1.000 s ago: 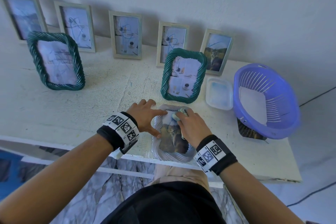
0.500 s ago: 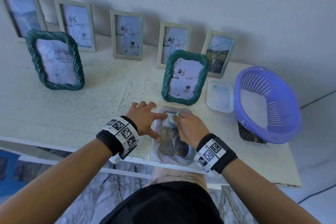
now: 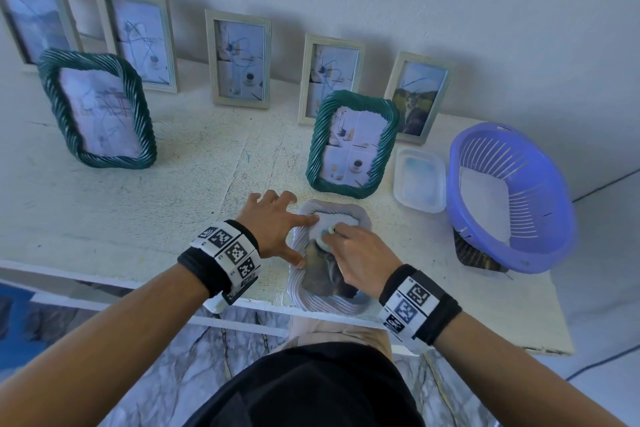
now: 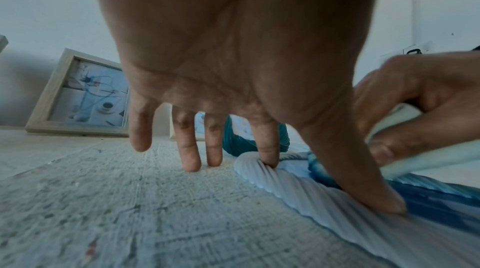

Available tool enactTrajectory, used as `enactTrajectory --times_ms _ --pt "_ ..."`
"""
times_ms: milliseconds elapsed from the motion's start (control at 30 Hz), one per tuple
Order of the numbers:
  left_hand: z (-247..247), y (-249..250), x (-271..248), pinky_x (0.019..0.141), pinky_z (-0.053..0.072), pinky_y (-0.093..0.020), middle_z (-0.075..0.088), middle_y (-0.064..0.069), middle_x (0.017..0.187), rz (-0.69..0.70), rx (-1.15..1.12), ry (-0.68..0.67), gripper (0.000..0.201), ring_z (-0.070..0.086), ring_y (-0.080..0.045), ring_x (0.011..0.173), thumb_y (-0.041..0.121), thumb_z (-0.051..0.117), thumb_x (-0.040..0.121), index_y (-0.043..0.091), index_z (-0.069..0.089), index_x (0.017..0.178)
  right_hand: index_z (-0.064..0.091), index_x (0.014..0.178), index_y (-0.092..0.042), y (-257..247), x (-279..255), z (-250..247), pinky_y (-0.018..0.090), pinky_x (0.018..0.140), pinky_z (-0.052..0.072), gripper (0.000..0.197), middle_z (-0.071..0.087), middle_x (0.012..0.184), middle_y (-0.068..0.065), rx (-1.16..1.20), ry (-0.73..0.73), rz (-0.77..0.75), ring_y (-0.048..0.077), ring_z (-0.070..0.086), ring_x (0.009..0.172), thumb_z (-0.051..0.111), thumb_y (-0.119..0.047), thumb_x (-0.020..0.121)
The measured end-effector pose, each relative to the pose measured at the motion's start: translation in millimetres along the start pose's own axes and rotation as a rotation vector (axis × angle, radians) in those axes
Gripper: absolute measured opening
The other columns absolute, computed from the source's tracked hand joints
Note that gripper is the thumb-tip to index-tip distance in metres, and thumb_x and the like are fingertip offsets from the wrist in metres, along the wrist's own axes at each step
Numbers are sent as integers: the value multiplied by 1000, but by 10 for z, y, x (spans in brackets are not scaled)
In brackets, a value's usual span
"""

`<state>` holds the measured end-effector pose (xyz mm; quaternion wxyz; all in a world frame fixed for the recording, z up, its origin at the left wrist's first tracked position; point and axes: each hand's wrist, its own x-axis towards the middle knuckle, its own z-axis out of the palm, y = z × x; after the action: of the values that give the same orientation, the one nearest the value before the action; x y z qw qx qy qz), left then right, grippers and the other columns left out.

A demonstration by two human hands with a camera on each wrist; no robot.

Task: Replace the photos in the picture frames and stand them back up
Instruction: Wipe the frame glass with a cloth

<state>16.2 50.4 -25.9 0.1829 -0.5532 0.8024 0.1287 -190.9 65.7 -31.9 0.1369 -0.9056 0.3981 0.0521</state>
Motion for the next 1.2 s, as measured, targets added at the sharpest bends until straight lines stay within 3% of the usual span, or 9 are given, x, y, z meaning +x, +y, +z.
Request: enactTrajectory --times_ms 100,300,467,667,767,833,933,1033,1200 --pt "2 -6 0 109 29 -52 24 -4 153 8 5 -4 90 30 -31 134 85 52 68 53 20 146 64 115 -9 56 -62 -53 39 69 52 33 61 99 9 -40 -30 -66 30 61 82 57 -2 83" --pt "-18 6 -2 110 28 -53 23 -5 154 7 -11 -20 90 30 -32 135 83 53 69 53 20 147 59 123 -7 140 191 -164 36 91 43 36 58 118 11 -67 60 59 31 55 106 51 -4 88" --pt "-16 11 -6 110 29 -52 23 -5 154 1 -21 -18 90 29 -31 135 81 56 70 52 19 147 61 118 -4 -7 -52 -31 42 69 52 42 62 104 14 -94 -40 -100 31 59 78 65 -1 76" --pt "-36 19 -7 109 30 -53 23 -5 154 -3 -31 -31 91 29 -32 135 82 56 68 53 20 147 64 113 -4 142 229 -135 39 83 49 37 64 104 13 -90 76 36 34 61 93 65 -1 77" --pt "-34 17 -9 109 30 -52 24 -4 153 -3 -28 -25 90 30 -31 134 82 56 68 53 21 147 67 102 -3 15 126 -80 36 67 51 33 64 91 13 -65 59 -22 32 63 77 68 0 70" --pt "-35 17 -13 109 30 -51 24 -4 153 -2 -31 -26 91 30 -31 134 82 56 68 53 21 147 66 106 -3 1 41 -60 36 61 49 33 63 92 12 -78 8 -83 32 62 72 67 -1 73" --pt "-35 17 -18 108 31 -52 24 -4 153 0 -20 -23 90 30 -31 134 82 55 69 52 20 147 62 119 -10 94 150 -136 39 72 47 34 60 104 10 -92 -29 -59 33 59 89 57 -6 85" --pt "-43 23 -21 107 32 -52 25 -5 153 5 -7 -23 89 31 -32 133 82 55 69 53 21 146 60 120 -13 120 273 -186 37 85 45 32 57 113 7 -72 24 48 30 55 104 54 -12 89" --pt "-45 26 -23 106 33 -52 24 -5 153 0 4 -27 90 31 -31 133 82 55 69 52 20 147 62 117 -12 -17 18 -99 39 69 49 32 59 100 7 -48 -78 -114 30 60 82 51 -8 88"
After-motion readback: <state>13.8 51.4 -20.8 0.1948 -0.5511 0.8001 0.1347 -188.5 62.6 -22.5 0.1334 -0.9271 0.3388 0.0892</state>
